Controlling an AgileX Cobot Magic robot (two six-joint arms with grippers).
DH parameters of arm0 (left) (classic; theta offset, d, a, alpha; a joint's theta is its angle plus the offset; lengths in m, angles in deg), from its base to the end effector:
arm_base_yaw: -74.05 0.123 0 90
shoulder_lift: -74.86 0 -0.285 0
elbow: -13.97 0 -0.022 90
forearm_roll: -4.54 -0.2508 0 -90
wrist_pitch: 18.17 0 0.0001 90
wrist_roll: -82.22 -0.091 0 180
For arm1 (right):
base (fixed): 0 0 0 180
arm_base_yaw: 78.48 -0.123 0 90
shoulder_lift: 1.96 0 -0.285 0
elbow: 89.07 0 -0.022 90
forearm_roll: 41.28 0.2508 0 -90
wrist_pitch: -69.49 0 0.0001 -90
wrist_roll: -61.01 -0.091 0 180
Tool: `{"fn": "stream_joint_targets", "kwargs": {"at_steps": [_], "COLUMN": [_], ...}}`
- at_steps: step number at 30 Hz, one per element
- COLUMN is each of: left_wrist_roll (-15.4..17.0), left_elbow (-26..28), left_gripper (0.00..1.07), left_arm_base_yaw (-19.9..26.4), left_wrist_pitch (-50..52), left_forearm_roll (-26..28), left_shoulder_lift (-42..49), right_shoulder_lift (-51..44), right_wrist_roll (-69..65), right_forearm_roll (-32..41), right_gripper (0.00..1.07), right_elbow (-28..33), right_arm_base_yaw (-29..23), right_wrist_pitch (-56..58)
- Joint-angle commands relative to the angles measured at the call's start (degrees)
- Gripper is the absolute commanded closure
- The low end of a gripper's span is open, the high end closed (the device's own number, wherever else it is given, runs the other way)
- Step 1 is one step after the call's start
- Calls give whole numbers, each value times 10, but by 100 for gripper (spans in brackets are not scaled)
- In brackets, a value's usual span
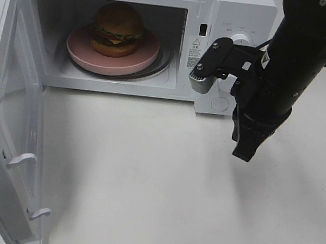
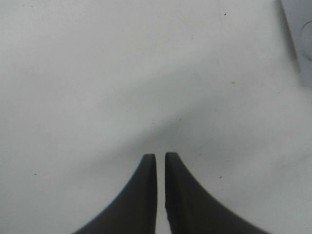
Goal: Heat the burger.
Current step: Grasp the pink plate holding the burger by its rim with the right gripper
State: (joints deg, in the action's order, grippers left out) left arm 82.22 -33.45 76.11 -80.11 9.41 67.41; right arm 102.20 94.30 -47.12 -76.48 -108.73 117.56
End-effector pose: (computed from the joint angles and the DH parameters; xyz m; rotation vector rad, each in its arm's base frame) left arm -0.0089 -0.0071 0.2814 -0.0303 2.0365 -0.0790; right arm 0.2864 0.1590 0.2186 -1.5847 2.4004 -0.1323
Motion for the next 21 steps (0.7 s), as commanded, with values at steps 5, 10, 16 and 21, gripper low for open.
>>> {"fn": "stream_joint_targets", "kwargs": {"at_steps": [5, 10, 16, 21], "left_wrist_roll": [0, 0, 0, 0], "left_elbow": [-1, -1, -1, -1], "left_gripper": [7, 7, 7, 7], "left_arm_base_yaw": [1, 1, 1, 1], "left_wrist_pitch": [6, 6, 6, 6], "left_forearm_roll": [3, 3, 3, 3], "left_shoulder_lift": [2, 2, 2, 2], "right_shoulder_lift": [-3, -3, -3, -3], "right_wrist_roll": [212, 337, 450, 451], "right_forearm_roll": [-16, -18, -18, -18], "right_gripper": [95, 94, 87, 71], "right_elbow": [-11, -11, -11, -11], "right_arm_base_yaw": [1, 1, 1, -3], "right_wrist_pitch": [-9, -18, -46, -77]}}
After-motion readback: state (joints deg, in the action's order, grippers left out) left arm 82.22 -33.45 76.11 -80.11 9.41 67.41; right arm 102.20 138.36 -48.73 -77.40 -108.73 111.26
